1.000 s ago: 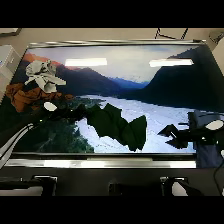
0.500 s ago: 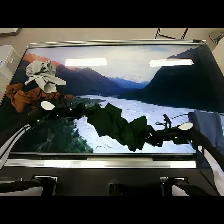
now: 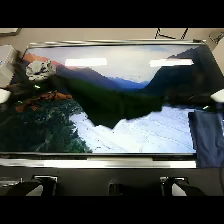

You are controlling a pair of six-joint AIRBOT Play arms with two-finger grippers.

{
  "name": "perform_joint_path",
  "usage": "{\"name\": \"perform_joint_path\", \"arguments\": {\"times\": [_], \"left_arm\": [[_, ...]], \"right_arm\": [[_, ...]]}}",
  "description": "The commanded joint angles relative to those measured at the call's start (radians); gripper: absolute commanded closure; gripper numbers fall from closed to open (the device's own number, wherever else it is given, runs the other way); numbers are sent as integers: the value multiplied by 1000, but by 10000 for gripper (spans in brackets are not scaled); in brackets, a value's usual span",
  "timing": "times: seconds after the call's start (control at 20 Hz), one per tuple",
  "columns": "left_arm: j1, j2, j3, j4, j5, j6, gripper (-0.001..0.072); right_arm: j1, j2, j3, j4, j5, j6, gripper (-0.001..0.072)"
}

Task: Fold the clothes and pants, and hang the long-sleeved shirts on hangers.

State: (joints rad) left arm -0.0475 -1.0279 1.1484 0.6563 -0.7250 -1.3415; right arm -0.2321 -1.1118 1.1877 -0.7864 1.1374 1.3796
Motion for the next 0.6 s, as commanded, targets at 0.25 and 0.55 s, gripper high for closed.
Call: {"name": "perform_joint_path", "arguments": {"times": [0.25,0.55], "left_arm": [[61,478,146,11,15,-24,687],[61,494,127,309,-42,-163,688]], "right_arm": [[-89,312,471,-77,28,82,662],[-89,309,453,-266,389,188,663]]}}
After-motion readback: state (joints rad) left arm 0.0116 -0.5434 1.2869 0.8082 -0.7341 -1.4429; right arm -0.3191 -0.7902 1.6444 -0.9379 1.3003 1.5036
